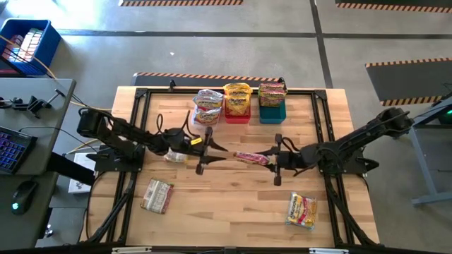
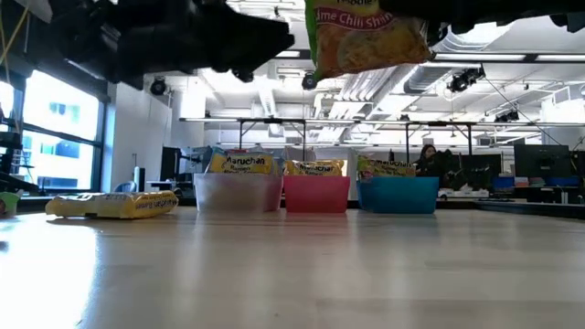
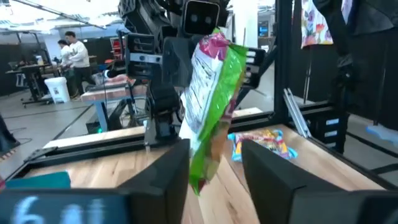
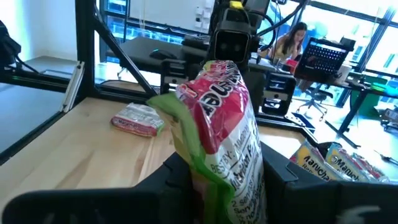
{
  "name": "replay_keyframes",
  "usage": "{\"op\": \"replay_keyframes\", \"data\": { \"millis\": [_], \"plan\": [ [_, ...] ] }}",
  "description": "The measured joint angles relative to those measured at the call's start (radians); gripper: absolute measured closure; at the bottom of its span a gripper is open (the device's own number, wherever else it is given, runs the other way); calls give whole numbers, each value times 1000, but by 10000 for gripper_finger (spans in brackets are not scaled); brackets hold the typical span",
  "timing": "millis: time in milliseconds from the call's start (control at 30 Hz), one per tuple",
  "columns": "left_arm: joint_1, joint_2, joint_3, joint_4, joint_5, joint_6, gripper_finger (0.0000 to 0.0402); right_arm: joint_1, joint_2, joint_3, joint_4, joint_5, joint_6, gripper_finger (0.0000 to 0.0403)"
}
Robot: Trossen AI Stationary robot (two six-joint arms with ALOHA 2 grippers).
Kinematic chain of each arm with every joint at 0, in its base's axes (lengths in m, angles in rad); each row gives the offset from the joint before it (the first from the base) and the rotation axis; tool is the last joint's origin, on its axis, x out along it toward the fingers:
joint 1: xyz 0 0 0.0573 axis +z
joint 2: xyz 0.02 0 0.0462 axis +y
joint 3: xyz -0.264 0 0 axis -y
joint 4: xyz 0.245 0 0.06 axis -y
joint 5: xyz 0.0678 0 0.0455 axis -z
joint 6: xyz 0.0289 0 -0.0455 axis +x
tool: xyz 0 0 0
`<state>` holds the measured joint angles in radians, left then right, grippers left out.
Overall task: Sort Maruchan noodles
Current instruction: Put the green noodle pack into the blue bin
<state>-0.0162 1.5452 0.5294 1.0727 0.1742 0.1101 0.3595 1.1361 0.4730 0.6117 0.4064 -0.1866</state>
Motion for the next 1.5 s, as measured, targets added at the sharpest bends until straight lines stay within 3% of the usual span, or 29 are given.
{"op": "replay_keyframes", "data": {
  "millis": [167, 333, 800, 1000, 1167, 1233, 1500],
  "plan": [
    [-1, 0, 64, -75, -3, 7, 226, 0, 1, 3, 33, 0, -9, 315],
    [-20, 1, 118, -127, -2, 30, 211, 0, 2, 3, 51, 0, -24, 315],
    [-34, 86, 248, -187, 5, 75, 214, 0, 2, 3, 81, -2, -24, 315],
    [-32, 111, 269, -185, -2, 110, 254, 1, 2, 3, 81, 25, -21, 311],
    [-23, 111, 269, -190, -22, 120, 314, 2, 2, 4, 92, 99, -17, 267],
    [-14, 111, 269, -192, -33, 120, 318, 5, 2, 4, 100, 149, -15, 241],
    [47, 110, 270, -306, -39, 119, 318, 112, -14, 32, 63, 533, -120, 141]
  ]
}}
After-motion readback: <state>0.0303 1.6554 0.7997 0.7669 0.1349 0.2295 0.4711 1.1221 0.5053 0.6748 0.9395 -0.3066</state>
